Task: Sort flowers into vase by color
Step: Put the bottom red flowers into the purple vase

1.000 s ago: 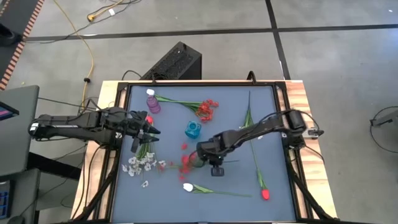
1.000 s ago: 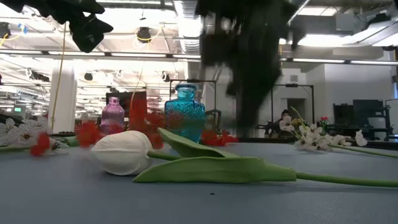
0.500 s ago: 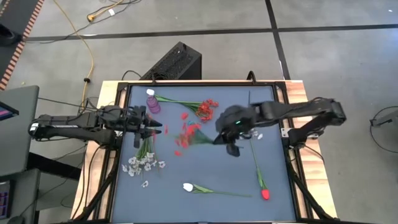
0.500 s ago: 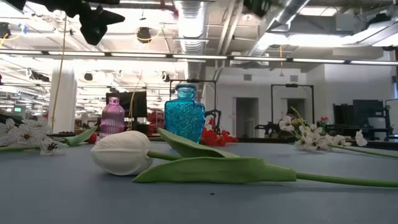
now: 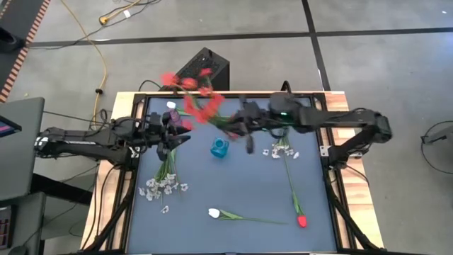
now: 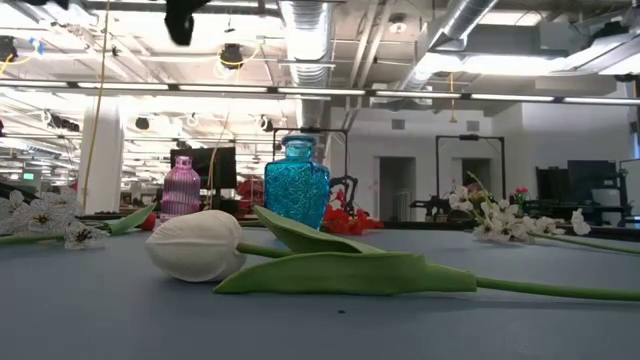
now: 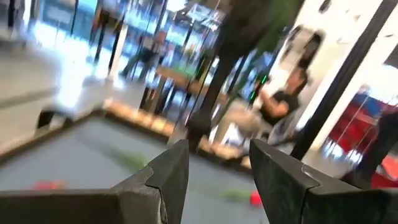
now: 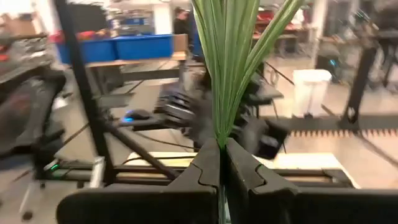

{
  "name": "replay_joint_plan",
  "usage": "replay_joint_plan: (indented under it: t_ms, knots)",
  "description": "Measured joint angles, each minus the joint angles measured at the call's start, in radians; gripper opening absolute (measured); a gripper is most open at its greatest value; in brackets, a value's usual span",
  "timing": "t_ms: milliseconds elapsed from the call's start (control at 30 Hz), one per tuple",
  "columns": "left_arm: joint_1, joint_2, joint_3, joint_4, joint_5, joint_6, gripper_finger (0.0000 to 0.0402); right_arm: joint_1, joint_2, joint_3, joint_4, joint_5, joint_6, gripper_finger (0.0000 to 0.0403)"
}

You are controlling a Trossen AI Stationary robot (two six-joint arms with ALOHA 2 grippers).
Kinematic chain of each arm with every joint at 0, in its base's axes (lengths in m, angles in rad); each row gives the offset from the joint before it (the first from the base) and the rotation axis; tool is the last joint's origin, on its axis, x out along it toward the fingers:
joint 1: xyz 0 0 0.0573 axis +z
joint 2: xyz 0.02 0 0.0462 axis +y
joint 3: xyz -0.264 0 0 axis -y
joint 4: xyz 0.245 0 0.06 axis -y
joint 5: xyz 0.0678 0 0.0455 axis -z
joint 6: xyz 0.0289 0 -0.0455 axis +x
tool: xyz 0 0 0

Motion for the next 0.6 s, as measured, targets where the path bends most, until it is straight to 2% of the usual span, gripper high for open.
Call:
replay_joint_plan:
  t_ms: [100,200,367,500,600]
  knots:
    - [0.000,0.048,0.001,0.147,-0.015,0.034,0.0158,-0.038,0.069,-0.002,0.062,-0.023,0.094,0.0028]
    - [0.000,0.073,0.001,0.218,-0.067,0.074,0.0158,-0.058,0.112,-0.002,0.105,-0.075,0.142,0.0030]
    - [0.000,0.078,0.001,0.187,-0.180,0.080,0.0158,-0.056,0.161,-0.001,0.172,-0.099,0.162,0.0030]
    - [0.000,0.078,0.001,0.186,-0.180,0.070,0.0158,-0.056,0.186,0.000,0.192,-0.108,0.196,0.0029]
    - [0.000,0.078,0.001,0.182,-0.140,0.071,0.0158,-0.053,0.213,0.000,0.193,-0.108,0.205,0.0032]
